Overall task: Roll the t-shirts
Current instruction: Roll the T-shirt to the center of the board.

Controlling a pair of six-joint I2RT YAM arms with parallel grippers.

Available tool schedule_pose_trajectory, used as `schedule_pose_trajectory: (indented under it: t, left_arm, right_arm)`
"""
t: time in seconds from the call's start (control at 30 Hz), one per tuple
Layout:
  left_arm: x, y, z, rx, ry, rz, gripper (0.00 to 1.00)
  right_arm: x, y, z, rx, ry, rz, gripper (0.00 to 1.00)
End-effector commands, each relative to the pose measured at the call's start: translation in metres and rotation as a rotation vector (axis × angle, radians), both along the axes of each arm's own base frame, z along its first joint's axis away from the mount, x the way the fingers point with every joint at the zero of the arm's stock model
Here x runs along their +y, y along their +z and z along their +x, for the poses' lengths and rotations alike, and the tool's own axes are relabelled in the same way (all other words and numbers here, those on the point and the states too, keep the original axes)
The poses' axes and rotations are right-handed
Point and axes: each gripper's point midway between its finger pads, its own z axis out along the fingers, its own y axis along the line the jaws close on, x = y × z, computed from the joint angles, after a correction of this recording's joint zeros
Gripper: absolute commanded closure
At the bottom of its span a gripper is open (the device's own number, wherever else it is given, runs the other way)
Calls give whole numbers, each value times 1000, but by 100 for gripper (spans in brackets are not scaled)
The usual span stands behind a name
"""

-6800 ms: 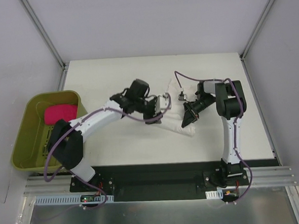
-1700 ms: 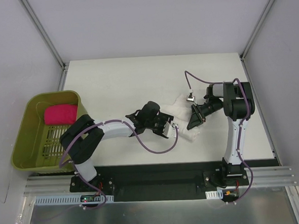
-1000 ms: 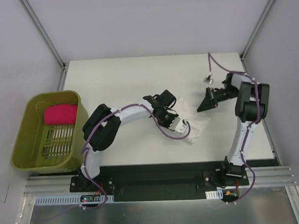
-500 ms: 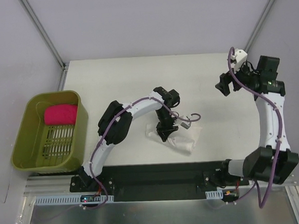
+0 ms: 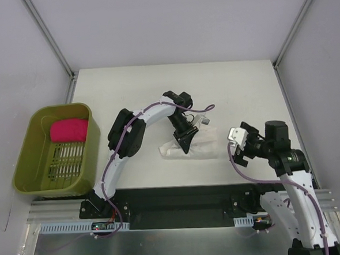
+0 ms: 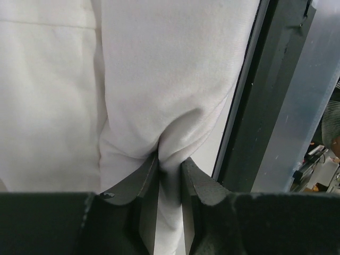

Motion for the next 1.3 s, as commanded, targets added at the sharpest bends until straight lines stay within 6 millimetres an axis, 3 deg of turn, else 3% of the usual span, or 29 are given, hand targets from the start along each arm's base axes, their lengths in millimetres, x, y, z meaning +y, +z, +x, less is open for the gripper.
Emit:
schedule_pose_trajectory:
  t: [0.0, 0.17, 0.37, 0.5, 0.67, 0.9, 1.0, 1.23, 1.27]
  left_arm:
    - [-15, 9, 2, 17, 21, -25, 80]
    - [-12, 7, -2, 28, 19, -17, 78]
    - [-10, 6, -2, 47, 28, -24, 75]
    - [-10, 8, 1, 54, 39, -34, 74]
    - [-10, 7, 4, 73, 50, -46, 73]
    - [-13, 9, 6, 87, 58, -65, 73]
    - [-13, 9, 7, 92, 60, -66, 73]
    - [-13, 13, 13, 105, 78, -83, 72]
    - [-11, 13, 16, 107, 86, -86, 71]
  right_arm:
    - [23, -37, -42, 299, 236, -28, 1]
    - [41, -43, -17, 211, 272, -36, 2]
    - [70, -62, -12, 208, 391, -75, 2]
    - [85, -72, 0, 118, 433, -108, 2]
    - [93, -87, 3, 142, 461, -136, 1]
    - [103, -85, 23, 74, 442, -152, 3]
    - [105, -100, 19, 120, 466, -176, 3]
    - [102, -128, 5, 222, 495, -264, 15]
    - [100, -132, 4, 232, 483, -273, 22]
